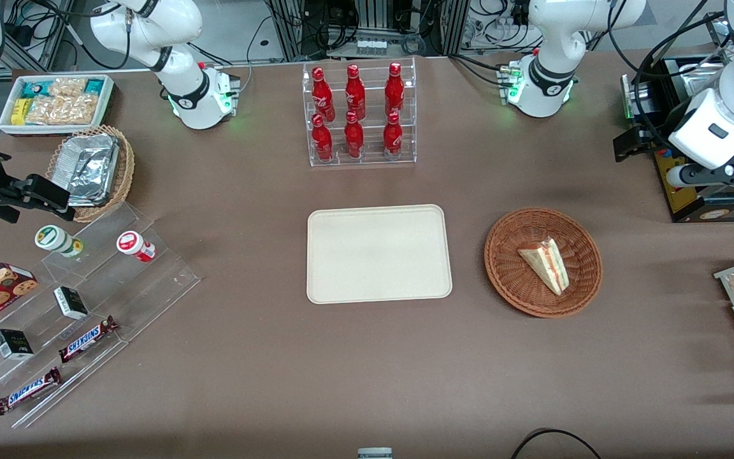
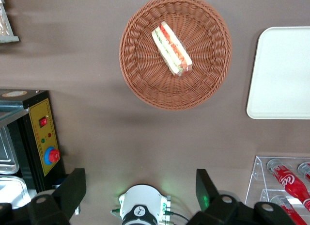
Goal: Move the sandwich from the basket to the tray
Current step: 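Move the open left gripper down over the sandwich in the wicker basket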
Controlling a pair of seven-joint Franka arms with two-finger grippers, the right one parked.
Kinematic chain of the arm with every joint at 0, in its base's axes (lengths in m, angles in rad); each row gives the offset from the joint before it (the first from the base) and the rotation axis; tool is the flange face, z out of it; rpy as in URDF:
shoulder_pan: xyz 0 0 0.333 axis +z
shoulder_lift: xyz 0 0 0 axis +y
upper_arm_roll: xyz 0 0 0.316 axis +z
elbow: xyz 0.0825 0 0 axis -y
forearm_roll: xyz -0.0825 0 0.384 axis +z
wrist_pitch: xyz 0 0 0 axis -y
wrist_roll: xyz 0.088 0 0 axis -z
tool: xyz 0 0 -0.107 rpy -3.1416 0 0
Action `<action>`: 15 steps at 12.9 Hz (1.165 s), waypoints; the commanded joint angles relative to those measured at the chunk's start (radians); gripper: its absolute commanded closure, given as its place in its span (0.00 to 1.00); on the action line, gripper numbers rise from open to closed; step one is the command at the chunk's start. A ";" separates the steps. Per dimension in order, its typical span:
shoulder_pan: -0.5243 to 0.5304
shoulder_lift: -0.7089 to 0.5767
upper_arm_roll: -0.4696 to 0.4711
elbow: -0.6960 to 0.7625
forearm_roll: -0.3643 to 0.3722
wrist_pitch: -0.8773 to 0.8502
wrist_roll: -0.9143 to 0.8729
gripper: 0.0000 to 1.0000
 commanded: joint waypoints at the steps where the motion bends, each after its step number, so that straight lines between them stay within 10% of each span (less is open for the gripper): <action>1: 0.001 0.006 0.001 0.008 -0.016 0.018 0.003 0.00; 15: -0.046 0.043 -0.019 -0.524 -0.011 0.669 -0.101 0.00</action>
